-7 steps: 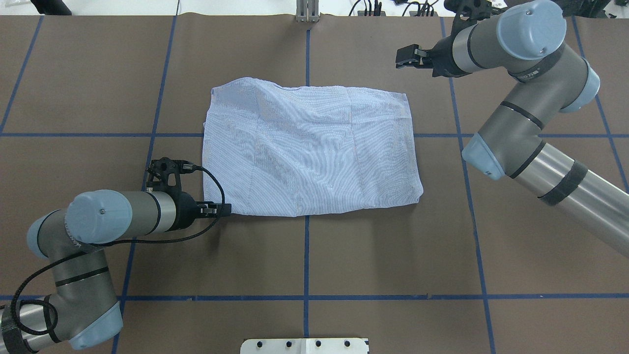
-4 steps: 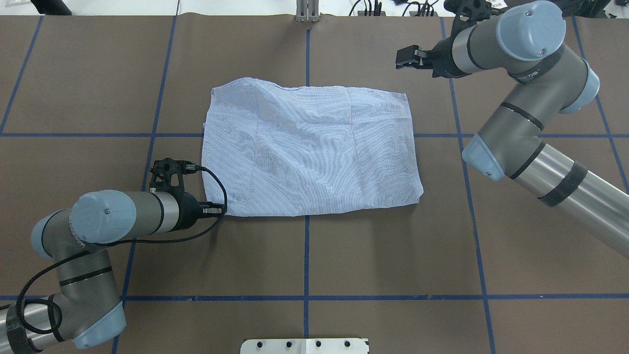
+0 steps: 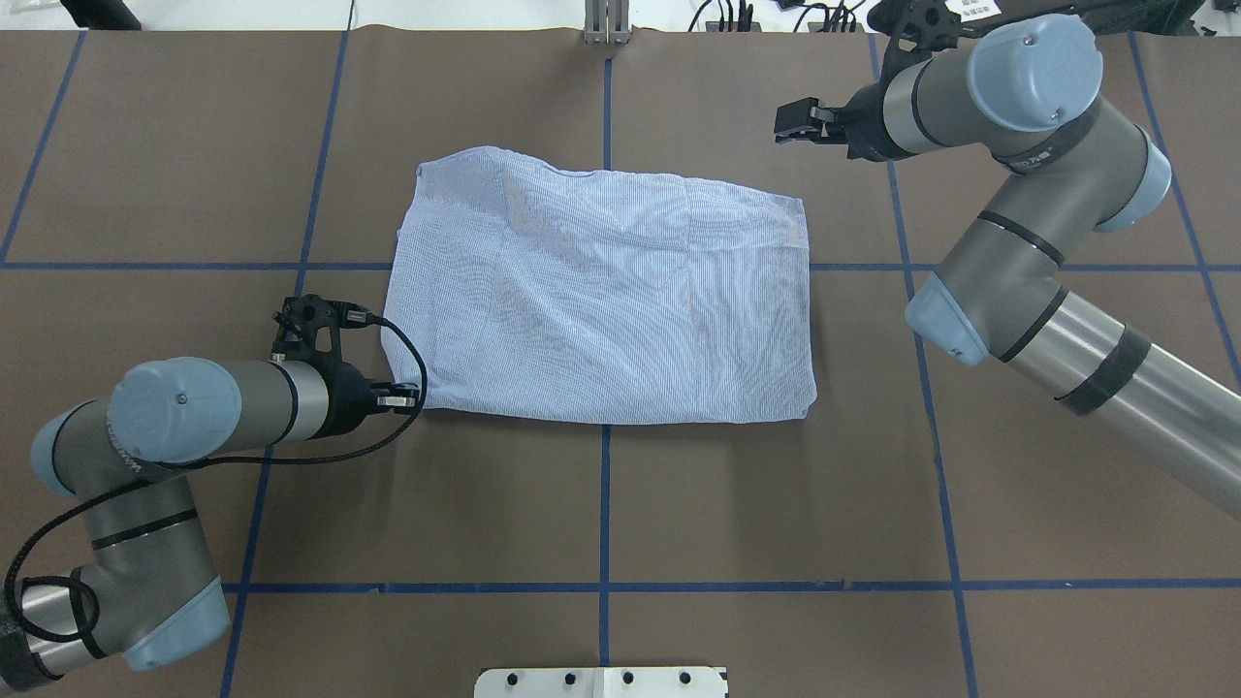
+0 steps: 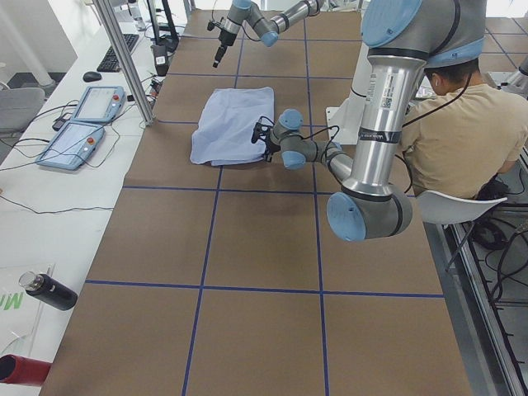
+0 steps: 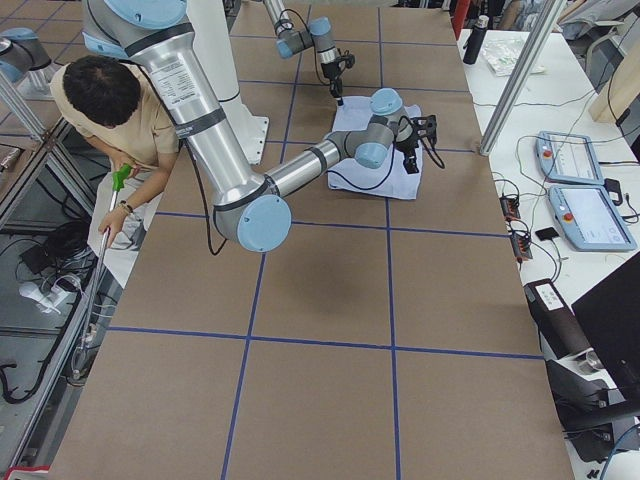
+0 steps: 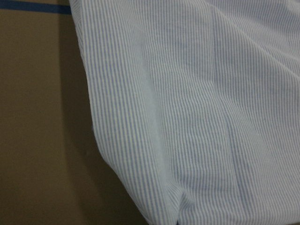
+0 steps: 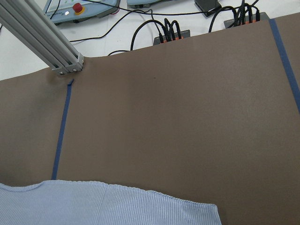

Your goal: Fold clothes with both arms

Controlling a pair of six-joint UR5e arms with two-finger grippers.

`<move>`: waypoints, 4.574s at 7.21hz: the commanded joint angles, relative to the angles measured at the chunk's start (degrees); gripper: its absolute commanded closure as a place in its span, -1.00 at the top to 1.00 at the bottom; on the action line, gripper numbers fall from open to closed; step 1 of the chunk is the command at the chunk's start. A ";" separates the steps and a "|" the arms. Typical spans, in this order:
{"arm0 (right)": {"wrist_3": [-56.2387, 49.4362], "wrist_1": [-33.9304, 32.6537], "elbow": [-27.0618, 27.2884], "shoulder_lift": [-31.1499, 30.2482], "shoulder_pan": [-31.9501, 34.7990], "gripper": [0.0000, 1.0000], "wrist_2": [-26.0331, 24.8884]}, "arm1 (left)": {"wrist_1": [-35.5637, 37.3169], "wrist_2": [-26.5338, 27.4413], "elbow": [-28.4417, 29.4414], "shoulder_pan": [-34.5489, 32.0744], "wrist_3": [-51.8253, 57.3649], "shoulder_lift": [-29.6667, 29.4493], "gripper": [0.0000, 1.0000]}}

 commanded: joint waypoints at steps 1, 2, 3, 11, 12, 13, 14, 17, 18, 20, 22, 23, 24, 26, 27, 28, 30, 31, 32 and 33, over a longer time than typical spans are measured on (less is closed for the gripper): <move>0.00 0.00 -0.04 0.00 -0.38 1.00 -0.44 | 0.00 -0.39 8.03 -12.04 12.69 -1.80 -1.00; 0.00 0.00 -0.04 0.00 -0.38 1.00 -0.44 | 0.09 -0.39 16.17 -16.97 16.83 -8.78 -1.00; 0.00 0.00 -0.13 0.00 -0.47 1.00 -0.44 | 0.18 -0.30 26.69 -19.63 17.83 -17.29 -1.00; 4.81 -1.05 0.04 1.75 -3.54 1.00 -2.73 | -2.64 -9.92 47.99 -30.08 31.16 -36.02 1.00; 8.31 -7.32 0.30 5.24 -5.11 1.00 -4.12 | -2.72 -10.32 42.06 -30.20 30.85 -31.66 1.00; 13.31 -14.34 1.61 8.32 -7.74 0.99 -6.92 | -2.38 -10.58 33.04 -30.20 29.19 -26.39 1.00; 18.06 -17.72 5.45 7.65 -10.99 0.98 -9.64 | -2.46 -13.20 24.86 -28.46 22.22 -19.90 1.00; 28.55 -29.08 13.22 7.91 -17.60 0.94 -14.33 | -2.73 -9.92 5.07 -18.30 -2.01 -5.99 1.00; 29.78 -29.09 12.79 8.17 -18.31 0.94 -15.20 | -2.64 -1.79 1.00 -10.94 -10.03 -2.12 1.00; 29.80 -28.83 12.70 8.17 -18.40 0.95 -15.91 | -2.64 4.43 0.61 -4.30 -24.27 -1.64 0.78; 29.80 -28.74 12.79 8.00 -18.75 0.96 -16.96 | -2.64 6.29 0.52 -1.56 -33.64 -1.64 0.51; 29.80 -28.74 12.87 7.91 -18.84 0.96 -17.14 | -2.64 6.64 0.08 0.02 -36.36 -1.64 0.49; 29.80 -28.74 12.88 7.74 -19.10 0.96 -17.93 | -2.64 8.47 -0.01 3.17 -37.43 -1.64 0.48; 29.62 -28.74 12.88 7.65 -19.19 0.97 -18.02 | -2.37 9.01 -0.01 4.86 -37.44 -1.55 0.48; 29.62 -28.74 12.96 7.56 -19.37 0.97 -18.11 | -2.37 9.01 -0.01 4.95 -37.44 -1.55 0.48; 29.62 -28.65 12.96 7.56 -19.72 0.97 -18.63 | -2.37 9.01 -0.01 5.30 -37.44 -1.47 0.48; 29.62 -28.65 12.96 7.56 -19.98 0.97 -18.81 | -2.37 9.01 -0.10 6.35 -37.44 -1.47 0.43; 29.62 -28.65 12.96 7.47 -19.98 0.97 -18.81 | -2.37 9.01 -0.27 6.45 -37.44 -1.47 0.35; 29.62 -28.65 12.96 7.47 -20.07 0.97 -18.81 | -2.37 9.01 -0.36 6.45 -38.31 -1.47 -0.09; 29.79 -28.57 12.79 7.56 -20.68 0.96 -18.90 | -2.37 9.01 -0.71 6.45 -39.37 -1.47 -0.97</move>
